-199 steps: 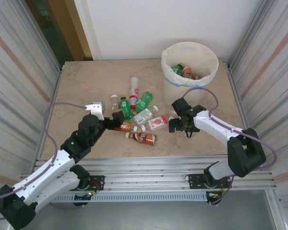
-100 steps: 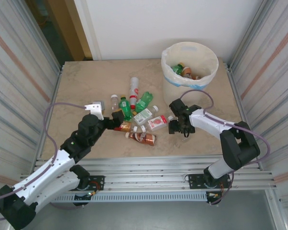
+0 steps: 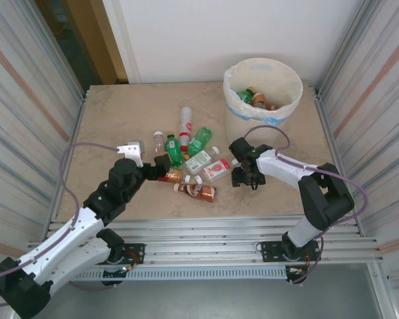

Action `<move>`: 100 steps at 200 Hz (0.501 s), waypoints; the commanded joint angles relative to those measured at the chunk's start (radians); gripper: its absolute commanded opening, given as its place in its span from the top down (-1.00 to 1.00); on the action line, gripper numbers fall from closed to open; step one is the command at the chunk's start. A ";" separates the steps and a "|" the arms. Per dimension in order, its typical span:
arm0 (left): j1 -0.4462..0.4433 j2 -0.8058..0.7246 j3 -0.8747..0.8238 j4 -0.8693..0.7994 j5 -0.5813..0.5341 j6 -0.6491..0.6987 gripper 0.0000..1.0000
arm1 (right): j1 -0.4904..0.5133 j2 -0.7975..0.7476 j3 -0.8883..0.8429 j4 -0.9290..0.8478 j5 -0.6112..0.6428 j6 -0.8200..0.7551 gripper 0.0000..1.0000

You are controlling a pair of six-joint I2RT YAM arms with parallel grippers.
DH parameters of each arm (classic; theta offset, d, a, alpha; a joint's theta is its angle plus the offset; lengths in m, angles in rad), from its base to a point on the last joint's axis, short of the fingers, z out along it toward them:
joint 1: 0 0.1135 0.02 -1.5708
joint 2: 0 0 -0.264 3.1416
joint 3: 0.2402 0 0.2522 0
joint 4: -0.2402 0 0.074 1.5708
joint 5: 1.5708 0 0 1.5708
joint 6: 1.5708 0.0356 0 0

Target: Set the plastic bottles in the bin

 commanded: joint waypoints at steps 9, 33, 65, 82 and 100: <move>0.009 -0.014 0.024 -0.009 -0.020 -0.014 -0.98 | 0.017 0.079 -0.018 0.010 0.017 -0.003 -0.31; 0.011 -0.013 0.017 0.001 -0.027 -0.016 -0.98 | 0.031 0.074 0.005 -0.023 0.052 -0.009 -0.16; 0.012 -0.010 0.027 -0.008 -0.032 -0.009 -0.98 | 0.041 0.040 0.023 -0.046 0.070 -0.008 0.03; 0.015 -0.010 0.028 -0.010 -0.033 -0.009 -0.98 | 0.047 0.016 0.038 -0.067 0.081 -0.008 0.13; 0.018 -0.009 0.028 -0.007 -0.035 -0.009 -0.97 | 0.060 -0.007 0.061 -0.099 0.097 -0.007 0.25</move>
